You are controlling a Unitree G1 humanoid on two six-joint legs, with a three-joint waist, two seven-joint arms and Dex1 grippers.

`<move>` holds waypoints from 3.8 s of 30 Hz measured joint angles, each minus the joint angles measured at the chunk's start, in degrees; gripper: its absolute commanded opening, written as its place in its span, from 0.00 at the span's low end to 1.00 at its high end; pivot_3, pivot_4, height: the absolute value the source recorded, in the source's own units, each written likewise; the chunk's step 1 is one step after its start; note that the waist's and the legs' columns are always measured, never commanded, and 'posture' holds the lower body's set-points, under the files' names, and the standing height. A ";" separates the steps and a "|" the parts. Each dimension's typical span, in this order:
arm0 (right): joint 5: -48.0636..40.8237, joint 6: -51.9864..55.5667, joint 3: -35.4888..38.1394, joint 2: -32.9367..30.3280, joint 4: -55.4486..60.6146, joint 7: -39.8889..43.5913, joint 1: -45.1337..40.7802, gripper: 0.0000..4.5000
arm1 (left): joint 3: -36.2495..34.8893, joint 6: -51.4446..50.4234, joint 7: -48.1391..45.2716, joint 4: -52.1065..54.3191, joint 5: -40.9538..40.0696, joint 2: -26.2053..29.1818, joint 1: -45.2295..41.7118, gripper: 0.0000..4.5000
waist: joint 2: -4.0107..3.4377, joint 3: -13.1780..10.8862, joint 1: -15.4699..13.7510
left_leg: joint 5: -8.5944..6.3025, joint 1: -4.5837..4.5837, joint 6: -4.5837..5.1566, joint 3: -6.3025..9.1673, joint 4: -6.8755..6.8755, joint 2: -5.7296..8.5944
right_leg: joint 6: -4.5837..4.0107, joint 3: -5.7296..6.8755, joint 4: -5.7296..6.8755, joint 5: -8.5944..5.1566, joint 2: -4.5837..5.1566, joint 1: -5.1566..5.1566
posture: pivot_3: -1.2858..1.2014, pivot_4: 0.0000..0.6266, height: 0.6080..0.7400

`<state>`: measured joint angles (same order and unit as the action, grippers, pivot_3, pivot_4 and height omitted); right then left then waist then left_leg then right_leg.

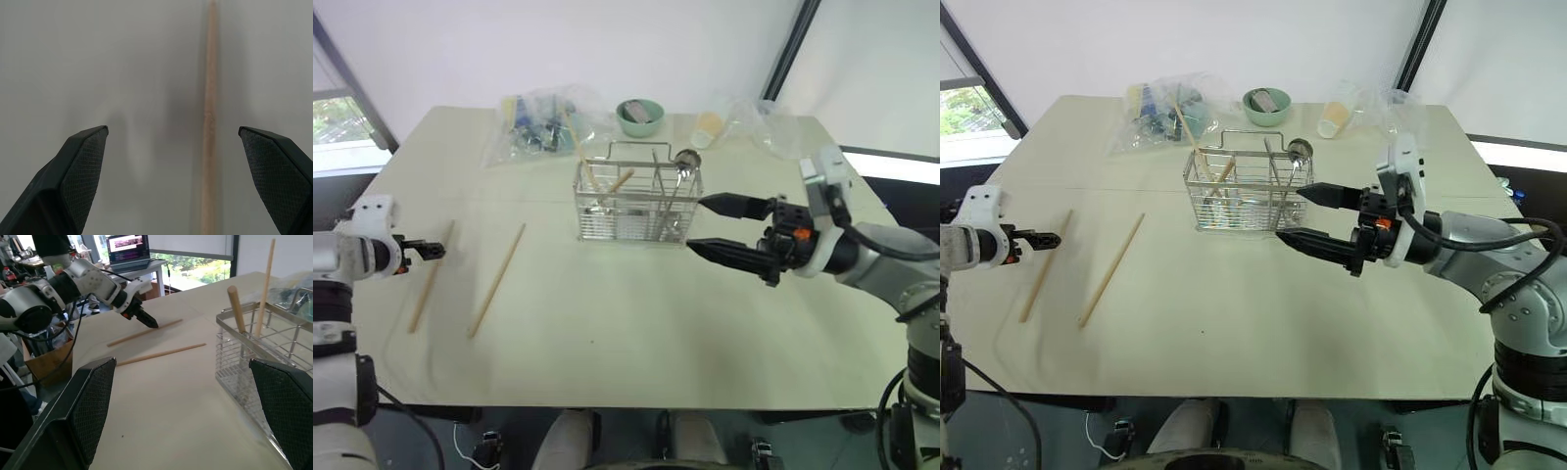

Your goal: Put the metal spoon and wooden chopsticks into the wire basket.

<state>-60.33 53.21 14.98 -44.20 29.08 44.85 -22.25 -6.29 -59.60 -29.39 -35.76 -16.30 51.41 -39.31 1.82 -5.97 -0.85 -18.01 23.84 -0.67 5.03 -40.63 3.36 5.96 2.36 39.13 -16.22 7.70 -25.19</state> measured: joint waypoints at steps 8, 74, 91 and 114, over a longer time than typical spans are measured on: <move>-2.13 0.02 1.14 -0.23 0.06 -2.99 0.01 0.99 | 2.92 3.03 -3.01 -5.51 3.19 -2.28 -5.29 1.00 | 0.07 0.08 0.15 | 0.01 0.20 0.01 0.02 -0.03 -0.03 | -0.02 0.01 0.07 0.00 -0.01 -0.02 | 0.52 0.24 0.21; -12.10 -1.29 5.21 -1.64 3.38 -18.62 6.11 1.00 | -3.59 42.73 2.01 12.42 -6.93 -41.39 -18.49 0.89 | -0.02 0.11 0.06 | 0.03 0.50 0.02 0.01 -0.33 -0.02 | 0.50 0.06 -0.15 0.30 -0.05 0.04 | 0.52 0.24 0.21; -8.81 -2.91 1.43 -1.45 0.93 -14.70 4.37 1.00 | -6.02 17.73 10.97 17.06 -5.52 -20.35 -26.90 0.99 | -0.14 0.04 0.18 | 0.03 0.16 0.05 0.06 -0.18 0.00 | 0.53 0.13 -0.06 0.29 -0.18 0.28 | 0.52 0.24 0.21; 7.70 -11.29 -3.14 -6.11 3.48 2.65 10.96 1.00 | 15.16 -11.96 -1.14 10.42 1.56 -11.53 -15.47 0.99 | 0.00 -0.39 0.04 | 0.01 -0.23 0.00 0.13 0.06 -0.03 | 0.49 0.07 -0.29 0.22 -0.04 0.59 | 0.52 0.24 0.21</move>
<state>-52.63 41.92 11.84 -50.30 32.56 47.50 -11.28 8.87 -71.55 -30.53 -25.34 -14.74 39.88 -54.78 1.82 -6.37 -0.81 -18.00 23.61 -0.67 5.16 -40.57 3.33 6.46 2.43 38.84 -16.00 7.67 -24.60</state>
